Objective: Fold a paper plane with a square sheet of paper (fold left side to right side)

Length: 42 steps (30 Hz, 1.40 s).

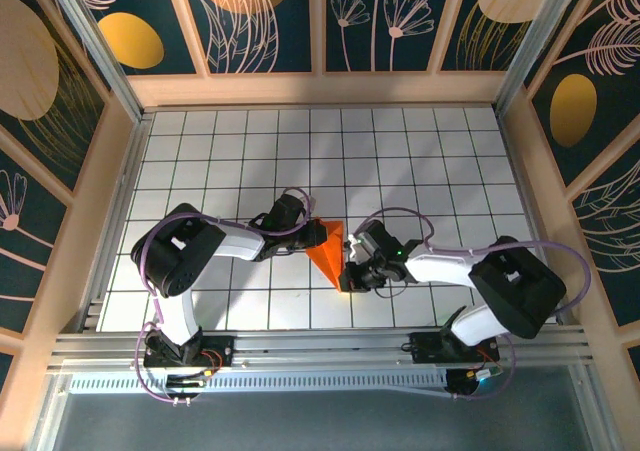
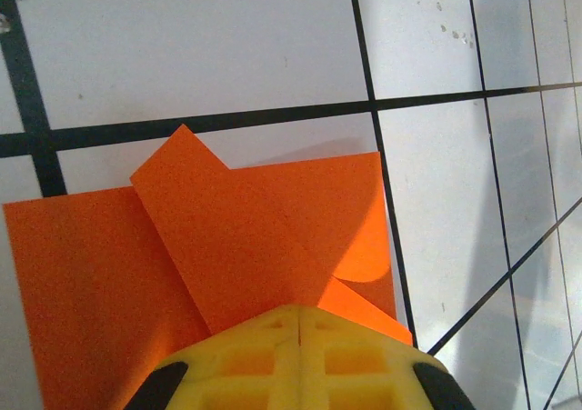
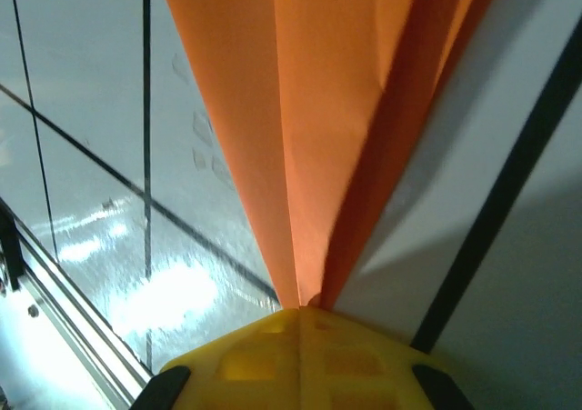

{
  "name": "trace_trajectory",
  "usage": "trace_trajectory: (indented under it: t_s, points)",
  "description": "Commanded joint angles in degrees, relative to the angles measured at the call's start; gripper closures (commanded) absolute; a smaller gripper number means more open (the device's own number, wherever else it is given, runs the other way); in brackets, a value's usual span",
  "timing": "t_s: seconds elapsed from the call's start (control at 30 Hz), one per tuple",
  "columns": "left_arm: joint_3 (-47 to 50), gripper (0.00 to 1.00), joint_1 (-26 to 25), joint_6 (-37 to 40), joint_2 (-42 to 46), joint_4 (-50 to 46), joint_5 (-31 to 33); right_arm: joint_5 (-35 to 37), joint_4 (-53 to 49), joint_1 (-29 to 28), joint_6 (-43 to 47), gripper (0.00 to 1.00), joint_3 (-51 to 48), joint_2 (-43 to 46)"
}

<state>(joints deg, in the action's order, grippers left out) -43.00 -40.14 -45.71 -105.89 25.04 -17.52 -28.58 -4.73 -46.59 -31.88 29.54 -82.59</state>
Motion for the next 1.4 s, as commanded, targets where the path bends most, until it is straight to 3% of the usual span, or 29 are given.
trace_trajectory:
  t_s: [0.0, 0.13, 0.4, 0.6, 0.73, 0.97, 1.27, 1.37]
  points:
    - [0.02, 1.00, 0.50, -0.59, -0.66, -7.65, 3.09, -0.74, -6.36, -0.57, 1.83, 1.00, -0.94, 2.99]
    - [-2.65, 0.93, 0.51, -1.44, 1.25, -6.86, 0.55, -0.78, -6.37, 2.75, 3.36, 1.00, -0.04, 7.59]
    - [-5.44, 0.67, 0.59, -0.95, 10.82, -10.42, 4.72, 1.05, 4.31, 11.69, 6.75, 0.58, -1.32, 13.58]
    - [1.14, 0.55, 0.59, -0.92, 21.47, -12.73, 14.12, 2.45, 12.86, 13.11, 9.49, 0.40, -2.02, 12.05]
    - [7.84, 0.49, 0.59, -2.63, 28.50, -12.32, 18.75, 1.21, 17.00, 13.10, 10.81, 0.38, -1.41, 7.79]
    - [15.55, 0.44, 0.60, -5.11, 36.36, -11.79, 21.57, -1.09, 22.44, 12.43, 10.70, 0.39, 1.34, 0.01]
    - [19.62, 0.43, 0.61, -5.91, 40.28, -12.83, 22.87, -3.23, 27.01, 11.00, 8.98, 0.53, 3.84, -7.84]
    - [19.78, 0.42, 0.65, -5.93, 41.17, -13.41, 23.46, -3.83, 28.16, 10.98, 8.39, 0.62, 4.32, -9.18]
